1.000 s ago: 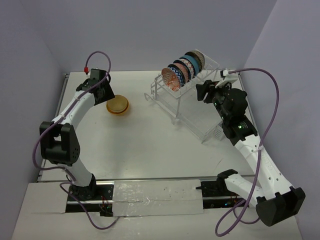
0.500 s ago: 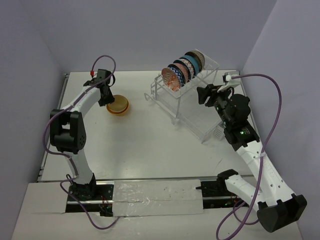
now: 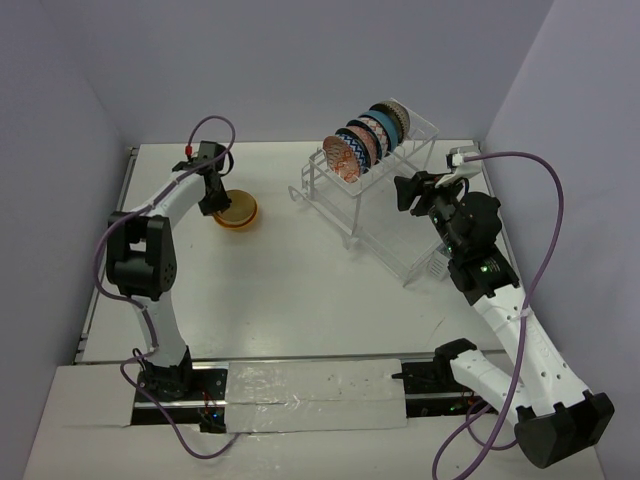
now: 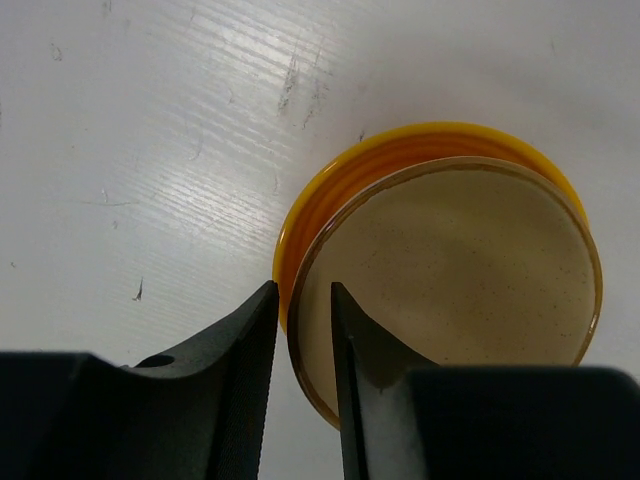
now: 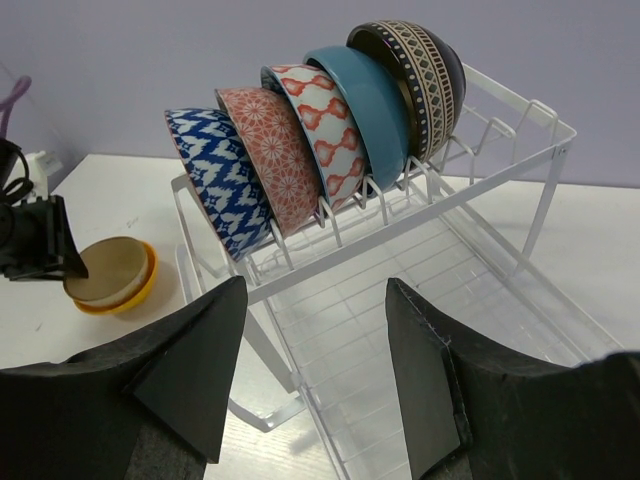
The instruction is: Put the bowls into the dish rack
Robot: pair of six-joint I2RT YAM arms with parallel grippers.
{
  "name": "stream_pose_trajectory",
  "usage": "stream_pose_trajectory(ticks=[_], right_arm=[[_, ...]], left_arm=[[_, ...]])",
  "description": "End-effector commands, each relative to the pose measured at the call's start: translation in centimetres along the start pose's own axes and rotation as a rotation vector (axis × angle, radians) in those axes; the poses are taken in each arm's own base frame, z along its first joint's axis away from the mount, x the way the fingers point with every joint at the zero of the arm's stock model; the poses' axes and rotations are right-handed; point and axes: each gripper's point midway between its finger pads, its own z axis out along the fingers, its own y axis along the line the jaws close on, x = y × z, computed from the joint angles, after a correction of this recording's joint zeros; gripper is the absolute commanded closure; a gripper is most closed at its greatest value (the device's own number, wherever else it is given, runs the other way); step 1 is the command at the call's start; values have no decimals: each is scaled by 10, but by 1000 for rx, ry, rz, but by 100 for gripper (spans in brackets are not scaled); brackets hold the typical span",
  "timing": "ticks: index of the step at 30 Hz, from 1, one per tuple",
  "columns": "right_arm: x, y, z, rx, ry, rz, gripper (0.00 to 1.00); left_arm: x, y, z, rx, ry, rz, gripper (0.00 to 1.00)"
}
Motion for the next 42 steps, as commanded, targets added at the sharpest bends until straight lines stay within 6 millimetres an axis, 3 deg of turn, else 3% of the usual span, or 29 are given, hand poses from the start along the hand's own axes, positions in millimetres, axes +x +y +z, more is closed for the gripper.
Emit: stream_pose_trajectory(ticks=[1,5,8,14,17,19,23,24,26,27,29,32,33,37,42], right_arm=[[-22,2,-3,-5,-79,-3,35],[-21,2,-2,-8,-72,-5,35],[-20,3,-1,-12,-67,-8,35],[-25,5,-4,-22,-79,-8,35],[-29,14,-7,-69,-82,-6,35],[-31,21,-8,-99,-75,-2,34],[-36,38,-9,-153,-62,7,32],[-36,42,-10,-167,-58,7,29],[-40,58,-11,-212,-55,10,24],[-36,63,-12,-224,-33,9,21],[-35,81,-12,-257,-20,5,21],[-31,112,-13,-325,12,-1,20],[-29,119,-13,-340,26,8,19],[-24,156,-6,-421,82,39,13],[-14,188,6,-422,153,49,12]], left_arm=[[-16,-7,-3,11,-29,-8,67],[-21,-7,-6,15,-41,-11,77],[-24,-7,-8,11,-50,-9,99],[-36,-7,-29,43,-100,-24,100],[-48,-12,-56,108,-169,-41,100],[-63,-17,-85,167,-253,-40,100],[-64,-24,-127,223,-354,5,100],[-67,-24,-148,257,-404,17,100],[-60,-38,-167,319,-455,50,100],[-62,-38,-189,354,-505,60,100],[-54,-46,-214,416,-555,81,100],[-39,-58,-236,485,-581,124,100],[-34,-63,-253,526,-612,140,100],[-23,-67,-285,599,-679,178,100],[-8,-70,-311,667,-731,216,100]])
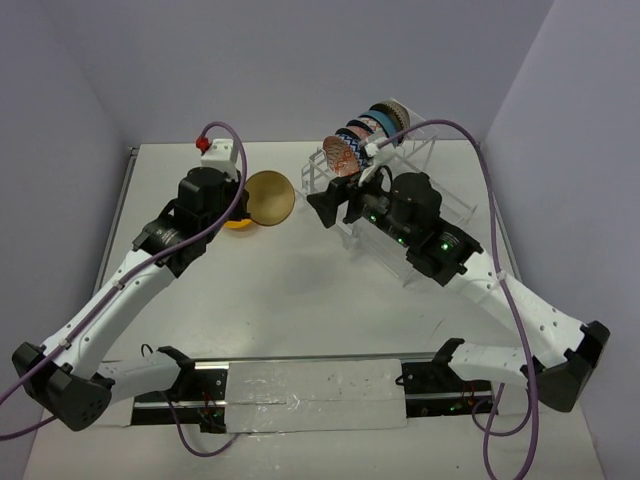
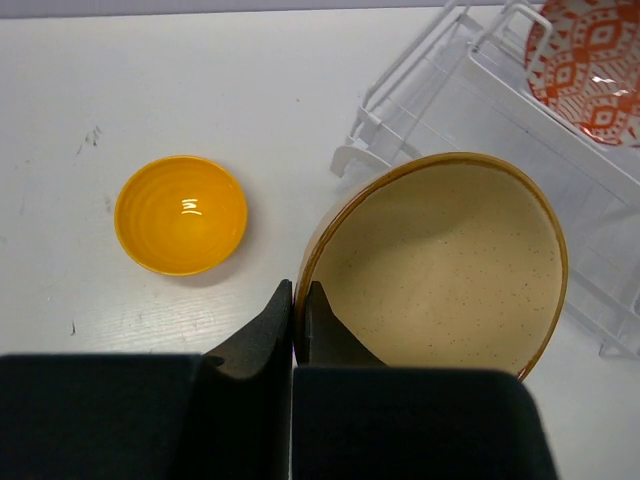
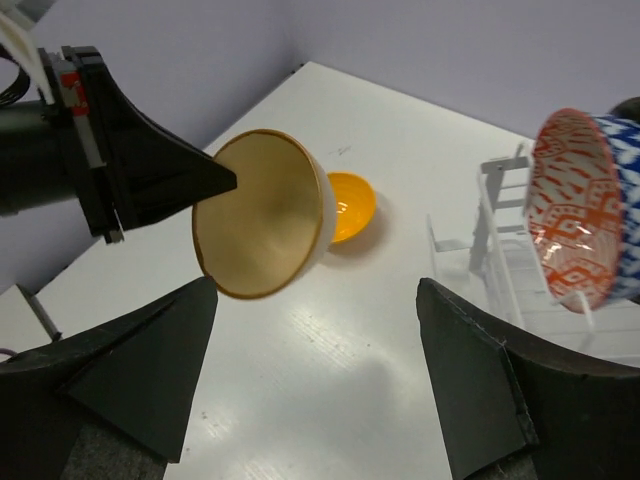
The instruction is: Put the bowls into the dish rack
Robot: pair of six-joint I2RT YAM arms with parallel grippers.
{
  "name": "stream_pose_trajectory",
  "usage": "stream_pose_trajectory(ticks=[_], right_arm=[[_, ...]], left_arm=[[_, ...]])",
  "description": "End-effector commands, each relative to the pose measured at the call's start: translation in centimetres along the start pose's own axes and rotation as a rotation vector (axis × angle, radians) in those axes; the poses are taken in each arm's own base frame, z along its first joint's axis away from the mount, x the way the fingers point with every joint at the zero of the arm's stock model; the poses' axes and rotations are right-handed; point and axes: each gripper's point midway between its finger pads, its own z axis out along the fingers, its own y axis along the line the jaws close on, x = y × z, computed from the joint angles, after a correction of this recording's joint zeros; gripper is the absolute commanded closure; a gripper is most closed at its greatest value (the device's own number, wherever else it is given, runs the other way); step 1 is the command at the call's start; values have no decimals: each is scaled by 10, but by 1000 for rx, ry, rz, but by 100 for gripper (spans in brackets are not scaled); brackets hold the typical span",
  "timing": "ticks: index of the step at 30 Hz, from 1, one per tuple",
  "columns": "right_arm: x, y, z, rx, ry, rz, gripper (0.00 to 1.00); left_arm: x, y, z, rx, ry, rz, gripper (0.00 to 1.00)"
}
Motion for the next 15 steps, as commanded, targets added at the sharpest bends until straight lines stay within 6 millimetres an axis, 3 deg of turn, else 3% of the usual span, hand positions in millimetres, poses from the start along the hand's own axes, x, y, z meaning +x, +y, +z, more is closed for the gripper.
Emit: stream_pose_trajectory(ticks=[1,10,15], right_arm=[[-16,14,11,19,-6,31,12],[10,21,47,109,121,12,14],[19,20,57,151,157,-3,22]], left_arm=[[-50,-19,-23,76,-193,-17,100],[-50,-34,-38,114,-206,24,100],[-51,-37,-41,117,-209,27,100]])
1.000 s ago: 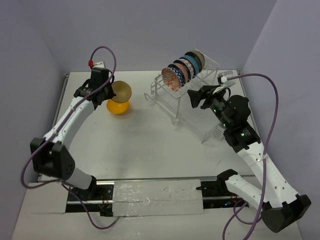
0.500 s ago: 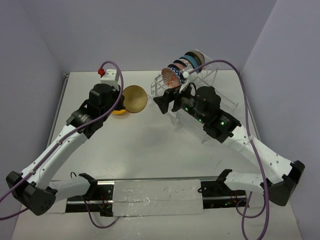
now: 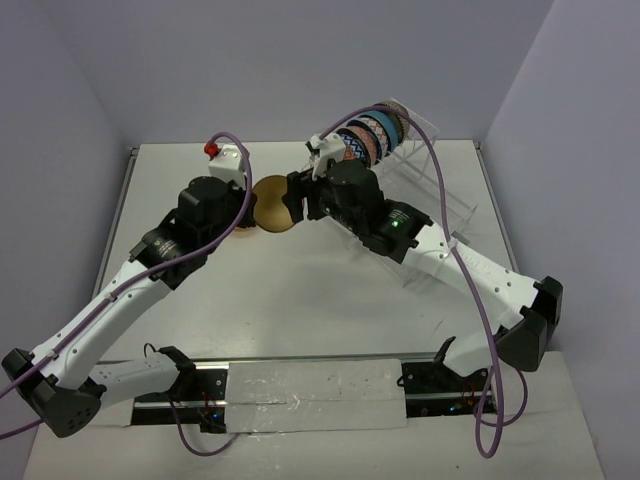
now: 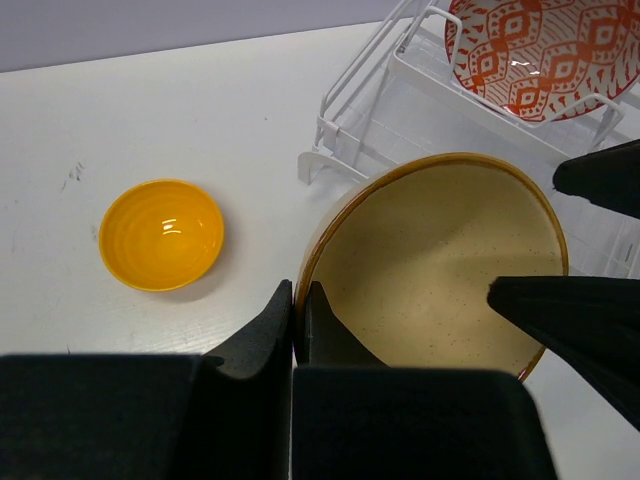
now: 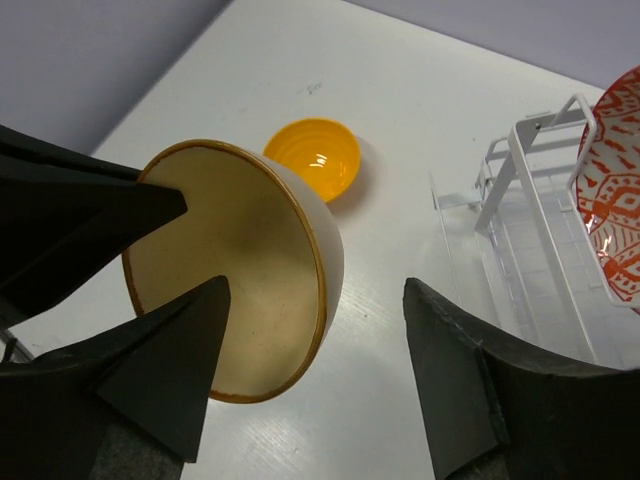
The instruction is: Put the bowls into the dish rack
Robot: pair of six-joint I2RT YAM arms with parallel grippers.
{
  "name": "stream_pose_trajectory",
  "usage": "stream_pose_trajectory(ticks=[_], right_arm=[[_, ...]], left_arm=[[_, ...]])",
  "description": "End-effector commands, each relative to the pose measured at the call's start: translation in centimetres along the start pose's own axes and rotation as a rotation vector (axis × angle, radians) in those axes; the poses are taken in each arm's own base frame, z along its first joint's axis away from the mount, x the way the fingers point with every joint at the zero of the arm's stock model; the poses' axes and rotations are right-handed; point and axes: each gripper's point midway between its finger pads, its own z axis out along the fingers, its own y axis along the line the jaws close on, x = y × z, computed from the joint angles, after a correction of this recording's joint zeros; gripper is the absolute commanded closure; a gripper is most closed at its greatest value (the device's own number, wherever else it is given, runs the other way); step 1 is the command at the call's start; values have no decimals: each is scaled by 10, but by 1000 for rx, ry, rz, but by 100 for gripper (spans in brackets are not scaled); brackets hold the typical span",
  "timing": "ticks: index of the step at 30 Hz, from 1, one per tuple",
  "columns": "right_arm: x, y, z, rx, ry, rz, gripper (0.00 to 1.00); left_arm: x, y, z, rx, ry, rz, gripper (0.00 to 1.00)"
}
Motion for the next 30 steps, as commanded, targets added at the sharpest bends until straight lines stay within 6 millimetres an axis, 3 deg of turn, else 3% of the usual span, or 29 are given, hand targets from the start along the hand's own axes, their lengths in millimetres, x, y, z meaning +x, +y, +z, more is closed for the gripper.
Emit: stream_pose_trajectory(ticks=[1,8,22,26,28,30], right_arm=[[-18,0,-3,48,-31,13,24],[-11,2,6,71,-13,4,46],[-9,2,6,81,-8,-6,76],[-8,-2,4,99,-10,-10,97],[-7,-3,4,106,-8,-16,100],[-6,-4,2,107,-9,-18,100]], left_arm=[[-45,-6,-13,23,-157,-42,100],[-45,-10,-13,29,-150,-28,100],[-50,-14,-18,46,-150,-29,99],[-51,-15,-20,50,-148,-32,93],[-52,-16,-22,61,-150,-38,87],[-54,-17,-23,64,-161,-50,73]])
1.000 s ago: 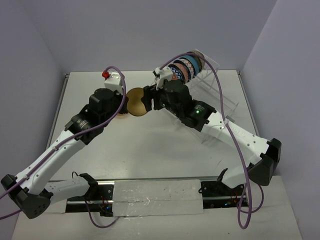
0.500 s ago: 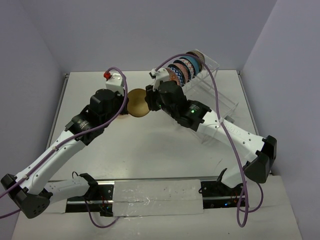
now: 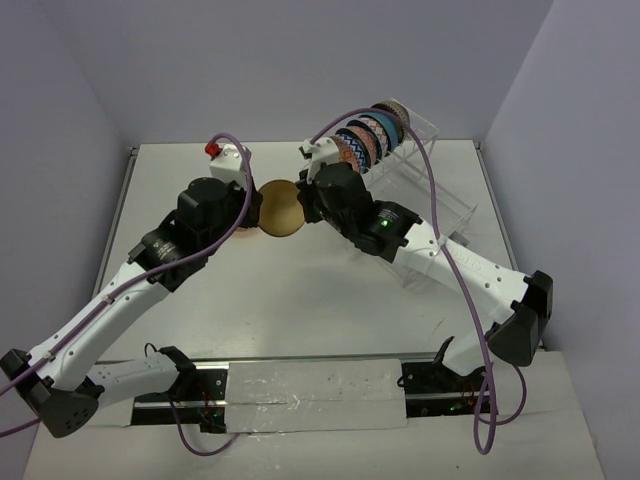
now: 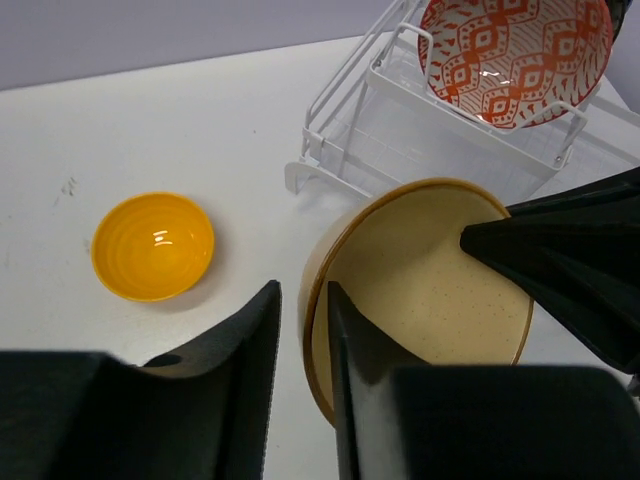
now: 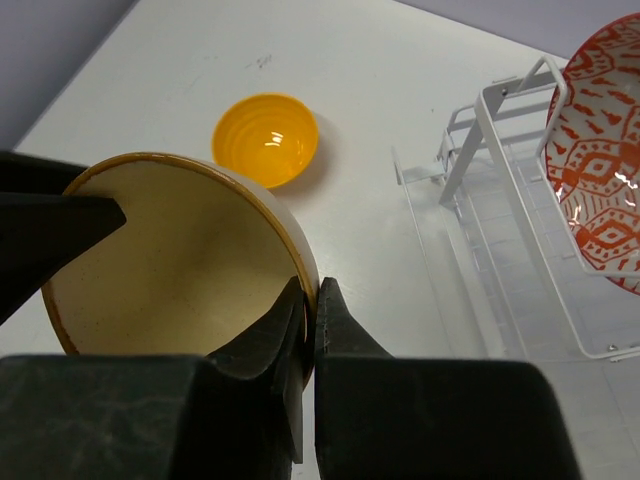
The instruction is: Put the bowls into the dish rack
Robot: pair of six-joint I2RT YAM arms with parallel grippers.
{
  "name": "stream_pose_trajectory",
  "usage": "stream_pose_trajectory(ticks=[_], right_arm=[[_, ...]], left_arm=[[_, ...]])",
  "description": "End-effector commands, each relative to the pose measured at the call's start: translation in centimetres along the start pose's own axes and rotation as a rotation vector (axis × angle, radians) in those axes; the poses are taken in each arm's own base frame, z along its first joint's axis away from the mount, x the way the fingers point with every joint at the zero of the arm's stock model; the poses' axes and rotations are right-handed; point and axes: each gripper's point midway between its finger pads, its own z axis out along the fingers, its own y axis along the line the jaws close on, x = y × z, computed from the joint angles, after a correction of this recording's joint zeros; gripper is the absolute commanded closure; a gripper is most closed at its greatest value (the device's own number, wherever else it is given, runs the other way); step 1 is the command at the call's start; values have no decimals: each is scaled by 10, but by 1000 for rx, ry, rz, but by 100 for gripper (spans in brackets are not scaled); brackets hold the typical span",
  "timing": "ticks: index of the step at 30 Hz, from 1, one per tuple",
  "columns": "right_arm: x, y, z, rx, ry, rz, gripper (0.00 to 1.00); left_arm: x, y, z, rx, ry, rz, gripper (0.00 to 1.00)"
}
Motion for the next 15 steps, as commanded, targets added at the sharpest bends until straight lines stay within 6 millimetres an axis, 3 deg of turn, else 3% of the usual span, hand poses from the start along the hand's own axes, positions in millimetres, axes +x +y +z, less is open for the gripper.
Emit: stream_pose_trajectory(ticks=[1,2,7,11,15], right_arm=[[-22,6,-9,-17,-66,27,100],[-20,4,-11,-15,-65,27,100],[-7,-12,-16,46,-55,4,100],[8,-42,-27,159,-49,-57,100],[21,-93,-50,337,-57,-100,100]], left_arm=[[-52,-6,-20,44,-163,-76,68],[-51,-7,-21,48,-167,-79,54],[-60,7,-28,-17,-213,-159,13],[-56,21,-25,-73,-213,-202,3],[-45,44,-14,-112,-171,-290,2]])
